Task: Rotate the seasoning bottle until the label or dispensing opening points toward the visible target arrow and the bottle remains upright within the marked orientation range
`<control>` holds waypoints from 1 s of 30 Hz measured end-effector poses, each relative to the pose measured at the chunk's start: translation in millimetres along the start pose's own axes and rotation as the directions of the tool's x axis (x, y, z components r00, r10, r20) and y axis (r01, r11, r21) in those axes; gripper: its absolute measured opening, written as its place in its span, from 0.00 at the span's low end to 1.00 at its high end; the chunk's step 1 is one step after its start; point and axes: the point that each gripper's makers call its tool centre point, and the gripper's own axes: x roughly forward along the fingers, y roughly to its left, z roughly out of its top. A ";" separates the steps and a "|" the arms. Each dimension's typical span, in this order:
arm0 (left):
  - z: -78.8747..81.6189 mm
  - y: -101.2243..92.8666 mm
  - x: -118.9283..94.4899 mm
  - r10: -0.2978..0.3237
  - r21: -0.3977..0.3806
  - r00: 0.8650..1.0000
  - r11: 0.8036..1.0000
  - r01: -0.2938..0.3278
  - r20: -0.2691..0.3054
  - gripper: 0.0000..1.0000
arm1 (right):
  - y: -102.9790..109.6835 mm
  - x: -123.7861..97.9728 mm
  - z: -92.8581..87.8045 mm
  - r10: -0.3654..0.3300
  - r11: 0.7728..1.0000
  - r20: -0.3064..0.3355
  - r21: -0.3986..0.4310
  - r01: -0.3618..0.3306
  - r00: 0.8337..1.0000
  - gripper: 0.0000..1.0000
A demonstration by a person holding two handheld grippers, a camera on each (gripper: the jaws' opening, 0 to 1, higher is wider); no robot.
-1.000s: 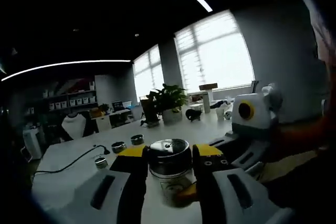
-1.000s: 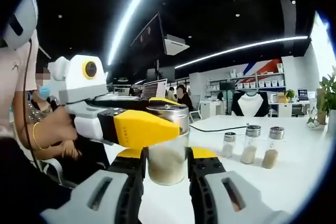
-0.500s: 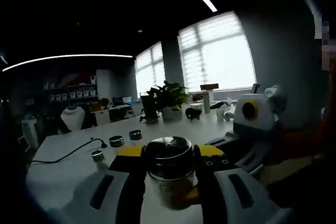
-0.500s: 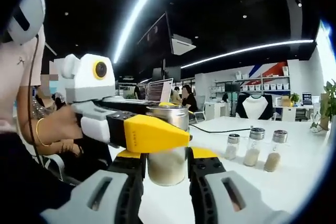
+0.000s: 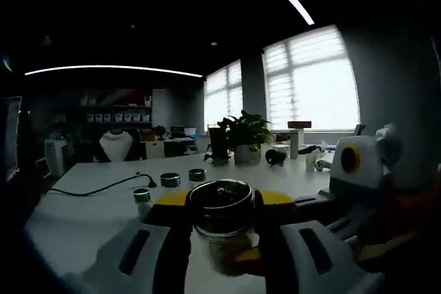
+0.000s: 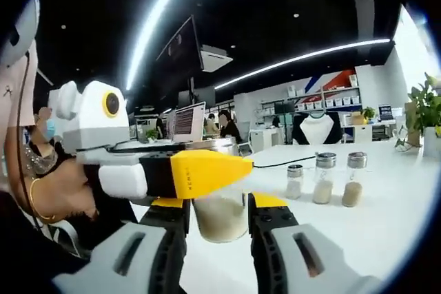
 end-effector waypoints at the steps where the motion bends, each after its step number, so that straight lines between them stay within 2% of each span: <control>1: -0.2 2.7 -0.2 0.011 0.009 1.000 1.000 -0.011 -0.005 0.37 | -3.8 -1.1 -1.3 -0.021 1.000 -0.005 -0.002 0.021 1.000 0.38; 3: -2.6 8.5 -0.2 0.031 0.025 0.999 0.999 -0.030 -0.017 0.37 | -7.4 -3.8 -4.2 -0.025 1.000 -0.014 0.008 0.025 1.000 0.40; 4: -4.8 13.2 0.5 0.041 0.025 0.999 0.999 -0.040 -0.021 0.37 | -10.3 -7.1 -6.6 -0.028 0.999 -0.016 0.044 0.029 0.999 0.40; 5: -7.3 19.3 0.9 0.058 0.016 0.998 0.998 -0.058 -0.025 0.37 | -17.4 -10.8 -6.2 -0.062 0.996 -0.002 0.069 0.062 0.998 0.40; 8: -10.9 32.1 0.5 0.098 0.005 0.995 0.995 -0.098 -0.024 0.37 | -28.3 -19.4 -6.8 -0.095 0.993 0.001 0.075 0.095 0.995 0.44; 9: -8.7 43.0 -1.1 0.153 -0.038 0.988 0.988 -0.152 0.015 0.37 | -31.8 -21.6 -7.4 -0.107 0.992 -0.003 0.072 0.107 0.994 0.47; 10: -7.5 48.6 -2.0 0.173 -0.068 0.984 0.983 -0.170 0.043 0.37 | -37.2 -24.5 -8.3 -0.128 0.989 -0.011 0.079 0.128 0.992 0.50; 11: -10.7 53.4 -2.6 0.177 -0.079 0.983 0.982 -0.173 0.042 0.37 | -39.7 -26.0 -9.9 -0.136 0.987 -0.023 0.086 0.137 0.991 0.56; 13: -15.6 65.6 -4.8 0.222 -0.038 0.975 0.975 -0.221 0.030 0.37 | -49.8 -30.8 -13.0 -0.189 0.979 -0.044 0.063 0.192 0.981 0.66; 15: -24.2 81.3 -6.7 0.273 0.030 0.962 0.961 -0.273 0.006 0.37 | -57.3 -35.9 -12.6 -0.226 0.972 -0.037 0.061 0.228 0.973 0.68; 18: -32.8 95.9 -8.1 0.304 0.028 0.953 0.953 -0.303 -0.007 0.37 | -66.6 -40.2 -14.1 -0.252 0.965 -0.041 0.064 0.254 0.967 0.73; 21: -41.3 114.5 -12.5 0.355 0.042 0.935 0.934 -0.354 -0.017 0.37 | -73.8 -43.0 -17.7 -0.267 0.961 -0.063 0.055 0.270 0.962 0.75; 23: -50.1 128.4 -17.0 0.401 0.072 0.914 0.915 -0.397 -0.057 0.37 | -79.8 -45.1 -17.6 -0.285 0.956 -0.065 0.056 0.289 0.956 0.75; 25: -52.8 137.7 -18.1 0.416 0.081 0.909 0.908 -0.411 -0.042 0.37 | -86.1 -46.2 -14.7 -0.306 0.949 -0.057 0.067 0.309 0.950 0.75; 30: -62.0 156.1 -18.1 0.438 0.089 0.897 0.897 -0.433 -0.052 0.37 | -98.8 -52.6 -14.8 -0.333 0.941 -0.078 0.038 0.337 0.940 0.76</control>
